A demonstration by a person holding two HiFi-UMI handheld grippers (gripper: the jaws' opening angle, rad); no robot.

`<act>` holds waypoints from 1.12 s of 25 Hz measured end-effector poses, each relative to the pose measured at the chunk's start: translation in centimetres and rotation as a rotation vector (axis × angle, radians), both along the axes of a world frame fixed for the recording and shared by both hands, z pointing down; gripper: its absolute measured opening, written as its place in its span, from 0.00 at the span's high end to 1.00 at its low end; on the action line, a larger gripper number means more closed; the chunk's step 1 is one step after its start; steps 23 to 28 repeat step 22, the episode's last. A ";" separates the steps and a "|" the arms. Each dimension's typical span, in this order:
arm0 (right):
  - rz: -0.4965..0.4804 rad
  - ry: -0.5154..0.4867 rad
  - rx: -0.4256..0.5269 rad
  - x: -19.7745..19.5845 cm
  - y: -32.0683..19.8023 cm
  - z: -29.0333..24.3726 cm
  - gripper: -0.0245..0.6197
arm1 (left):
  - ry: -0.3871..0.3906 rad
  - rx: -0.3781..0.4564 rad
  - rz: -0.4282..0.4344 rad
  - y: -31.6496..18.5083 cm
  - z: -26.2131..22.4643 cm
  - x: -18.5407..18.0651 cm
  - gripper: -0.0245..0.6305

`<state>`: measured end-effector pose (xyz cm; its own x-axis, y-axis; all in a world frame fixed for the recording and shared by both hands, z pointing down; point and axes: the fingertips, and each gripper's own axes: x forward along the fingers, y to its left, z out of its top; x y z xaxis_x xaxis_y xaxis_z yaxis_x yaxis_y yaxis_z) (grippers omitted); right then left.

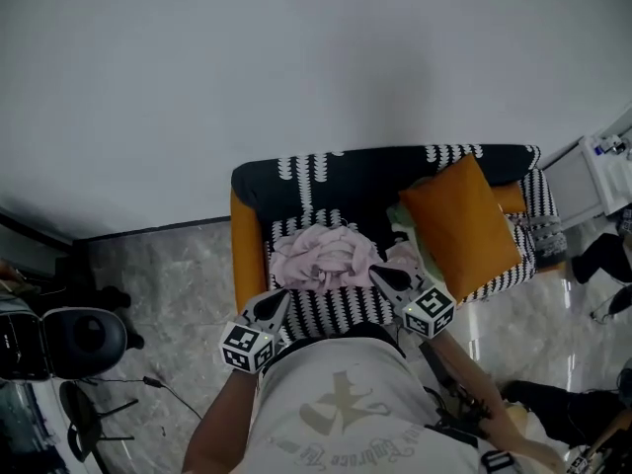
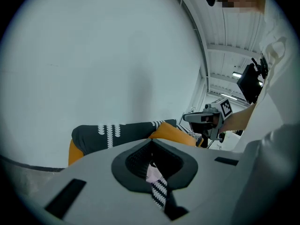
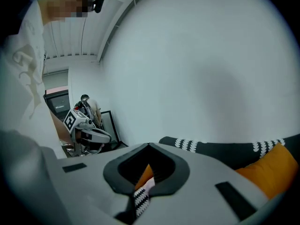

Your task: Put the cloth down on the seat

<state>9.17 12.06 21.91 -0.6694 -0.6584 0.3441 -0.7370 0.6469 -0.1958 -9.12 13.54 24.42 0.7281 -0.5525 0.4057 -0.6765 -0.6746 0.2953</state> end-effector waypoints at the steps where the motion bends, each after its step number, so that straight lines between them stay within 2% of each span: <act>1: 0.002 -0.001 0.000 0.0 0.3 -0.1 0.94 | 0.006 0.005 0.001 0.1 -0.2 0.1 0.95; 16: 0.076 0.016 -0.005 0.8 3.5 -0.7 0.94 | 0.041 0.009 0.044 3.0 -0.2 0.4 0.95; 28: 0.080 0.029 0.002 0.5 4.7 -0.8 0.94 | 0.040 0.011 0.062 4.0 -0.2 0.5 0.95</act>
